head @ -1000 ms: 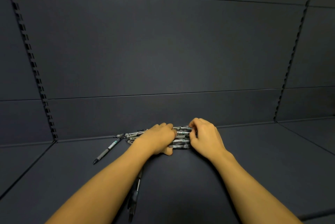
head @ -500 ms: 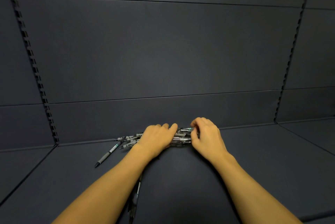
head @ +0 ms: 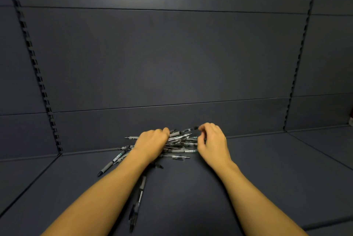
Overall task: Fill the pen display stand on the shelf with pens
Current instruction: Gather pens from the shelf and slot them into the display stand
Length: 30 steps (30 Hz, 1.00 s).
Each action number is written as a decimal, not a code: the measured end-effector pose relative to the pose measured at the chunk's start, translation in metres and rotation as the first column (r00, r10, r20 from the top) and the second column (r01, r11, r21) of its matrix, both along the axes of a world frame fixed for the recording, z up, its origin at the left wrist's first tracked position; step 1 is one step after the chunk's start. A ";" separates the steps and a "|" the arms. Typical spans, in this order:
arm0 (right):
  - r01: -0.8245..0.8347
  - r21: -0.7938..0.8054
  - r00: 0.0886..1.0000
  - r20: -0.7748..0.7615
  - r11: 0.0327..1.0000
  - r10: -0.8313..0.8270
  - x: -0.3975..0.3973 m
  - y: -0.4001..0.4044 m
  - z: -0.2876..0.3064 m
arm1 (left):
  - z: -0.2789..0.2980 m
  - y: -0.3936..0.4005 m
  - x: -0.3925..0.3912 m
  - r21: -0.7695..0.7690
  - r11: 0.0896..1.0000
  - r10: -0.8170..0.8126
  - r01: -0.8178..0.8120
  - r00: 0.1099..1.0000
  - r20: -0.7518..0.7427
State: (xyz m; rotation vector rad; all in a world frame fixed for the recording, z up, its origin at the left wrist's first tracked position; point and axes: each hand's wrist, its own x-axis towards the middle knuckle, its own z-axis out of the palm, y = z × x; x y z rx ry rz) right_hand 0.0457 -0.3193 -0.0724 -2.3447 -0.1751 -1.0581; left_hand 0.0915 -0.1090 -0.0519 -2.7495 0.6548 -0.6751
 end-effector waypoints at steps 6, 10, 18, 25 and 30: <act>-0.056 -0.016 0.998 0.014 0.998 0.056 -0.007 0.009 0.016 | 0.022 0.021 -0.010 0.001 0.999 0.046 -0.046 0.999 -0.023; -0.136 -0.085 0.991 0.005 0.987 0.137 -0.010 0.023 0.025 | 0.033 0.043 -0.024 -0.002 0.993 0.114 -0.114 0.993 -0.039; -0.280 -0.147 0.960 -0.022 0.949 0.280 -0.010 0.064 0.035 | 0.043 0.106 -0.072 -0.056 0.963 0.262 -0.265 0.963 -0.056; -0.403 -0.210 0.915 -0.084 0.891 0.394 -0.018 0.132 0.039 | 0.048 0.174 -0.122 -0.069 0.901 0.422 -0.427 0.903 -0.080; -0.464 -0.244 0.886 -0.132 0.852 0.445 -0.034 0.181 0.043 | 0.050 0.219 -0.157 -0.098 0.864 0.489 -0.495 0.869 -0.077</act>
